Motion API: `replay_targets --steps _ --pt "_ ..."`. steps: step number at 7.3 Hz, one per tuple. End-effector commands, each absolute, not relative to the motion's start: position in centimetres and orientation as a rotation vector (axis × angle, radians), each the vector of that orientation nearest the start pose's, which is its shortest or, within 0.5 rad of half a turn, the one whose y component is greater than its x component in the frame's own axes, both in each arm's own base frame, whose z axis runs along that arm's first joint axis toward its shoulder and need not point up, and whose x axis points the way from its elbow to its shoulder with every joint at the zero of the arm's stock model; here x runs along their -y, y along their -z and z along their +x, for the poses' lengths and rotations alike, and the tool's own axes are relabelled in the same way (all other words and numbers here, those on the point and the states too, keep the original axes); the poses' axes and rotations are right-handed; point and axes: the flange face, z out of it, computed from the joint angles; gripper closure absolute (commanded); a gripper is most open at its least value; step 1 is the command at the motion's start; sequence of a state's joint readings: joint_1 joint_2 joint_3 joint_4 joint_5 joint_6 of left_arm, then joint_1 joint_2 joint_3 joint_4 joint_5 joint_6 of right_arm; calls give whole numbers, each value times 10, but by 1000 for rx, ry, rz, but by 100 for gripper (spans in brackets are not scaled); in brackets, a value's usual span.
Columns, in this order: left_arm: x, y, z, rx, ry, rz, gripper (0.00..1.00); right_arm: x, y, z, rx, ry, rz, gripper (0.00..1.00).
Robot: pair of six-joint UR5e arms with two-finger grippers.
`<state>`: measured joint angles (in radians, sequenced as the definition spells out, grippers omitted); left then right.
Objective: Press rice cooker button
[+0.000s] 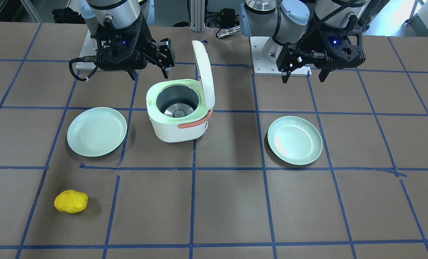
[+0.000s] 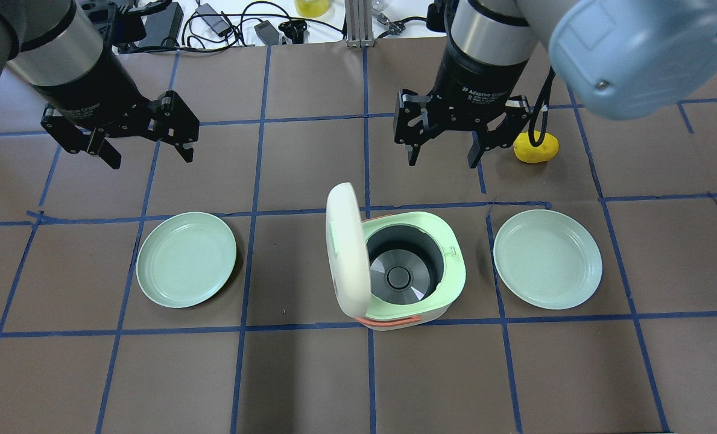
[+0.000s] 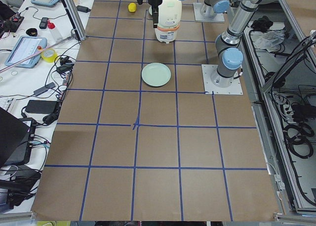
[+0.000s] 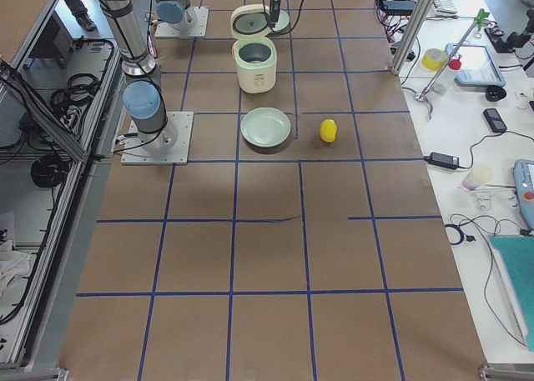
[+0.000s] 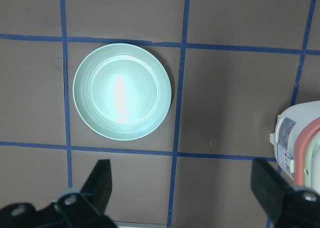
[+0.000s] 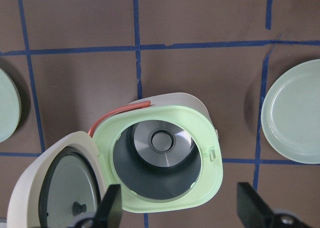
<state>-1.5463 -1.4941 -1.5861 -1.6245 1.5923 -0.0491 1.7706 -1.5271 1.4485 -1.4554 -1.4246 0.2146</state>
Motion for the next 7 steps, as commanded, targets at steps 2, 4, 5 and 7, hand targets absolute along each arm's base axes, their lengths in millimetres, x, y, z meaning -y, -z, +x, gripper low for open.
replay_targets --steps 2,4,5,7 --pt "462 -511 -120 -3118 12 -115 0 488 -545 205 -3002 -10 129 0" --pt "462 -511 -120 -3118 12 -115 0 502 -546 167 -3022 17 140 0" --pt "463 -511 -120 -3118 10 -115 0 508 -546 144 -3081 33 54 0" --pt "462 -511 -120 -3118 12 -115 0 521 -541 106 -3094 77 34 0"
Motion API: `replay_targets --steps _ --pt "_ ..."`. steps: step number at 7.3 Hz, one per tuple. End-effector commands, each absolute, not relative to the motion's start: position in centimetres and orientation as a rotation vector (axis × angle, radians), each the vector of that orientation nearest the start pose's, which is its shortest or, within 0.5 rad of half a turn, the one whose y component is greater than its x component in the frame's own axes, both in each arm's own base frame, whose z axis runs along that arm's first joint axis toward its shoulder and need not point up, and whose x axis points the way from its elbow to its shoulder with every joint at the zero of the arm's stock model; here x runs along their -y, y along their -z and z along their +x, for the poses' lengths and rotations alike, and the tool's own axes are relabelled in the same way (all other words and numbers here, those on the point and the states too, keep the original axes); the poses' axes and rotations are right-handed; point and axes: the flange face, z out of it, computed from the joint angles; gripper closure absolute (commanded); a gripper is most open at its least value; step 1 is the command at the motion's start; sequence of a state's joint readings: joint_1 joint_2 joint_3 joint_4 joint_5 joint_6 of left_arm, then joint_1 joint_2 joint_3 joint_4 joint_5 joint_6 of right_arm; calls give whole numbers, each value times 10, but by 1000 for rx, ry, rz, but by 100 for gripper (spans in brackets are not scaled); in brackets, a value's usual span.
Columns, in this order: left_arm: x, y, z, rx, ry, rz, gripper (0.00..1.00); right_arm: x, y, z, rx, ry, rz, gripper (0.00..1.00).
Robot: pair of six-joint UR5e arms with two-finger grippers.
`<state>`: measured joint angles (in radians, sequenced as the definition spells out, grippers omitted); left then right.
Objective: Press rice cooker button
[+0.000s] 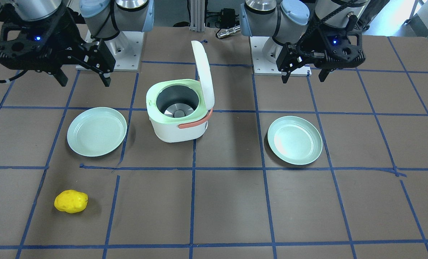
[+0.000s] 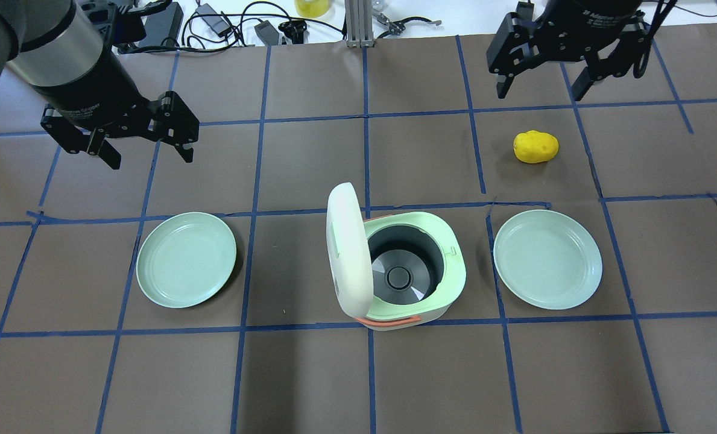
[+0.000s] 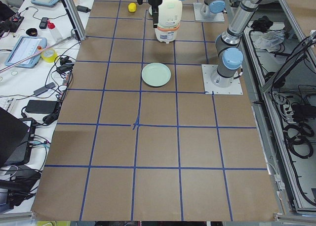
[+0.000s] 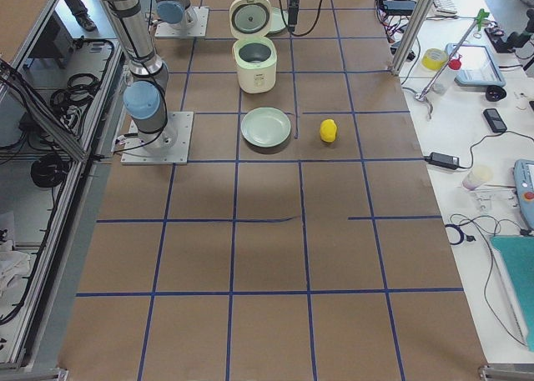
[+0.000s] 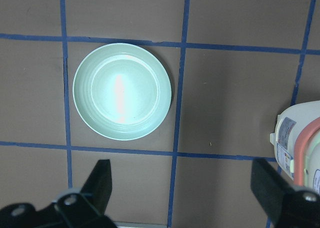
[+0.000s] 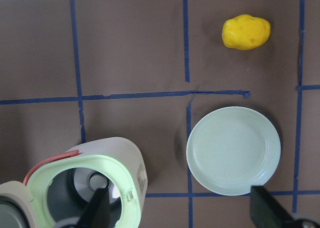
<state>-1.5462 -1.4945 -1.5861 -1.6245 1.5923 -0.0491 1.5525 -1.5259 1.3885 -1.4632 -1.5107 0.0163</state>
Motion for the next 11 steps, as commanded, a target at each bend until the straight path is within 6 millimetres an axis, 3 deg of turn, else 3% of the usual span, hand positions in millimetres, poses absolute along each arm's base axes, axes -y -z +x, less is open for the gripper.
replay_targets --steps 1,5,7,11 --pt "462 -511 -120 -3118 12 -115 0 523 -537 88 -3094 60 74 0" --pt "462 -511 -120 -3118 12 -115 0 519 -530 84 -3150 28 104 0" --pt "462 -511 -120 -3118 12 -115 0 515 -529 106 -3156 26 46 0" --pt "462 -511 -120 -3118 12 -115 0 514 -529 109 -3151 24 36 0"
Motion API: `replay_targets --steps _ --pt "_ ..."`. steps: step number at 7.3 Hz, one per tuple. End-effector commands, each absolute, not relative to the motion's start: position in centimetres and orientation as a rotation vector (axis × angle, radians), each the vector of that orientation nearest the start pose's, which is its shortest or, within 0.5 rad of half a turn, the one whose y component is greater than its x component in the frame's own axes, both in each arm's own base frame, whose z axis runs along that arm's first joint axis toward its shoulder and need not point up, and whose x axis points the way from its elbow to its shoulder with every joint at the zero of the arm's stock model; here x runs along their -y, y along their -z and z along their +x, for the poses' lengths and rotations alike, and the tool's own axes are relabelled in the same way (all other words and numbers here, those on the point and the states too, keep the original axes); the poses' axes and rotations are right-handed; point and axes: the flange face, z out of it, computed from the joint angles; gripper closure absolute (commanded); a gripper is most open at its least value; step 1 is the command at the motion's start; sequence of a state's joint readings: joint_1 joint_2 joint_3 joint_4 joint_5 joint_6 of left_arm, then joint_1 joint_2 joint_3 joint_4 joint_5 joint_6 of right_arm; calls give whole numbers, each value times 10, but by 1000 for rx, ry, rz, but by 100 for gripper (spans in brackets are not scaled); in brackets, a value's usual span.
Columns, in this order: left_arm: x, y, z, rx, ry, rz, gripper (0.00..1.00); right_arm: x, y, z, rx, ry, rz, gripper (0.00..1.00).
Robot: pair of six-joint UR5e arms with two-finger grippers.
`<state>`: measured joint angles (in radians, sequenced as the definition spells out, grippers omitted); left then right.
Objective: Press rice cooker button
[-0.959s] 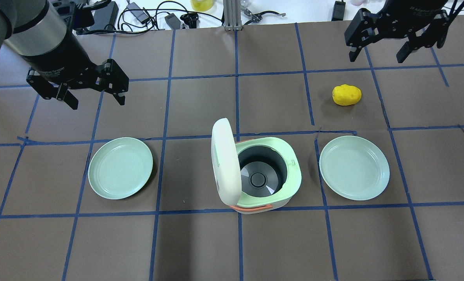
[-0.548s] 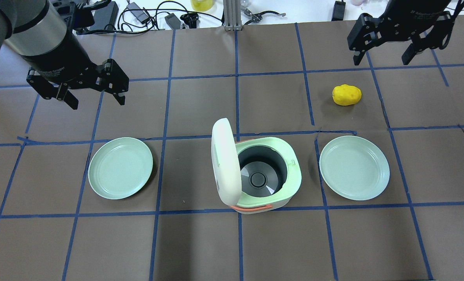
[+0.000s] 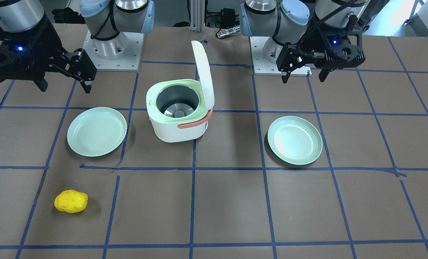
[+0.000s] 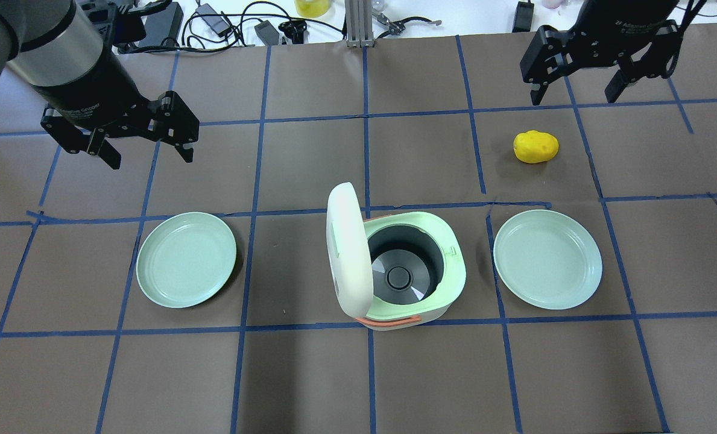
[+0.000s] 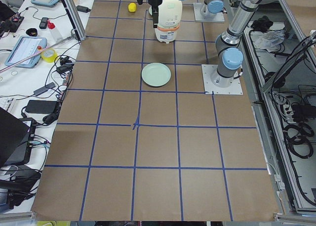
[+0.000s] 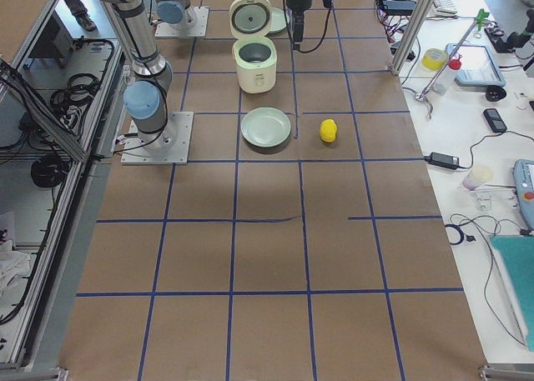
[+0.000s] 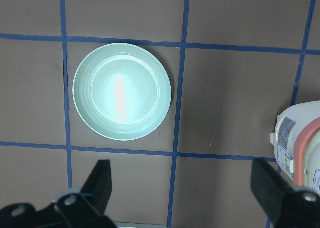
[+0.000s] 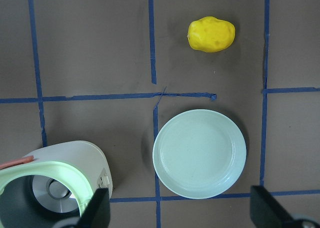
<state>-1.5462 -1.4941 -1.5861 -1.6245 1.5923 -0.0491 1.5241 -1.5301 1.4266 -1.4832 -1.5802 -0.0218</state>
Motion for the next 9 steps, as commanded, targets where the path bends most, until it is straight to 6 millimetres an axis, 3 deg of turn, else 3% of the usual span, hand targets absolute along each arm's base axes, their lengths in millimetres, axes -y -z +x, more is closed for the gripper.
replay_targets --steps 1,9 --pt "462 -511 -120 -3118 12 -115 0 514 -529 109 -3151 21 32 0" --pt "462 -511 -120 -3118 12 -115 0 515 -527 108 -3154 18 12 0"
